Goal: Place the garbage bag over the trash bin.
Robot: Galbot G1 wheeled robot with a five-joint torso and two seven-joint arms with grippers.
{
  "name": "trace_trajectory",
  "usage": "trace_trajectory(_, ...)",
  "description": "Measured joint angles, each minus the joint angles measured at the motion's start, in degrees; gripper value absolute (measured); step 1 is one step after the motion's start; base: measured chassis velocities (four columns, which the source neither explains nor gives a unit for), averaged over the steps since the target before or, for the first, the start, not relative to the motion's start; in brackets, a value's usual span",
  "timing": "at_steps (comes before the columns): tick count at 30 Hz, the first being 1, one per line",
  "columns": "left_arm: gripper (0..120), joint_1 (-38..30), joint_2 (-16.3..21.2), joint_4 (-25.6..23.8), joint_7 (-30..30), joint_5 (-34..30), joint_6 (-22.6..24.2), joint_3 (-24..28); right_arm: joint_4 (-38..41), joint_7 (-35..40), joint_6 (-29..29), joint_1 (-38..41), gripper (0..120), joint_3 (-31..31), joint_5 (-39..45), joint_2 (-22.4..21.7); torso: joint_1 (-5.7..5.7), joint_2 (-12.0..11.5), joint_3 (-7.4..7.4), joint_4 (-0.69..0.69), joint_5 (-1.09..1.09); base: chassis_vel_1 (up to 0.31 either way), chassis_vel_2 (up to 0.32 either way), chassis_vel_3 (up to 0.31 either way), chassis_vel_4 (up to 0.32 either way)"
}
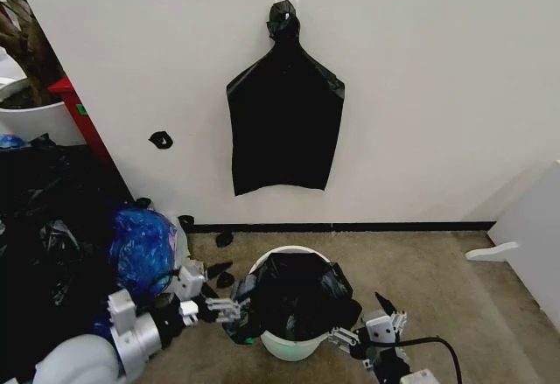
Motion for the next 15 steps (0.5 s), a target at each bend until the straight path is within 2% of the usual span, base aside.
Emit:
trace_trajectory(1, 100, 0.18, -0.27, -1.29, -4.33, -0.3, 2.87, 0.24, -0.14, 0.05, -0.25, 0.3, 100, 0.0, 0.5, 0.04, 0.0, 0.0, 0.0, 0.0, 0.0, 0.0, 0.0, 0.0, 0.0)
trace_trajectory(2, 100, 0.2, -0.32, -1.5, -5.05, -0.37, 3.28, 0.27, -0.17, 0.05, -0.27, 0.35, 100, 0.0, 0.55, 0.05, 0.0, 0.0, 0.0, 0.0, 0.01, 0.0, 0.0, 0.0, 0.0)
trace_trajectory(4, 100, 0.16, -1.32, -4.06, -13.49, -2.49, 8.95, 0.89, -0.69, -0.07, -0.2, 0.97, 100, -0.02, 0.88, 0.27, 0.0, 0.0, 0.0, -0.01, 0.01, 0.0, 0.0, 0.0, 0.0)
trace_trajectory(5, 100, 0.07, -1.67, -4.78, -15.88, -3.39, 10.42, 1.09, -0.94, -0.16, -0.04, 1.21, 100, -0.04, 0.94, 0.39, 0.0, 0.0, 0.0, 0.01, 0.0, 0.0, 0.0, 0.0, 0.0)
trace_trajectory(11, 98, -0.48, -3.45, -6.5, -23.47, -7.38, 12.56, 1.6, -2.21, -1.06, 1.72, 1.98, 88, -0.11, 0.66, 0.87, 0.0, 0.0, 0.0, 0.0, -0.01, 0.0, 0.0, 0.0, 0.0)
trace_trajectory(14, 99, -0.82, -4.4, -6.85, -26.11, -10.78, 12.63, 1.48, -3.23, -1.83, 2.98, 2.4, 72, -0.19, 0.35, 1.0, 0.0, 0.0, 0.0, -0.01, -0.01, 0.0, 0.0, 0.0, 0.0)
trace_trajectory(15, 99, -0.82, -4.4, -6.85, -26.11, -10.78, 12.63, 1.48, -3.23, -1.83, 2.98, 2.4, 72, -0.19, 0.35, 1.0, 0.0, 0.0, 0.0, -0.01, -0.01, 0.0, 0.0, 0.0, 0.0)
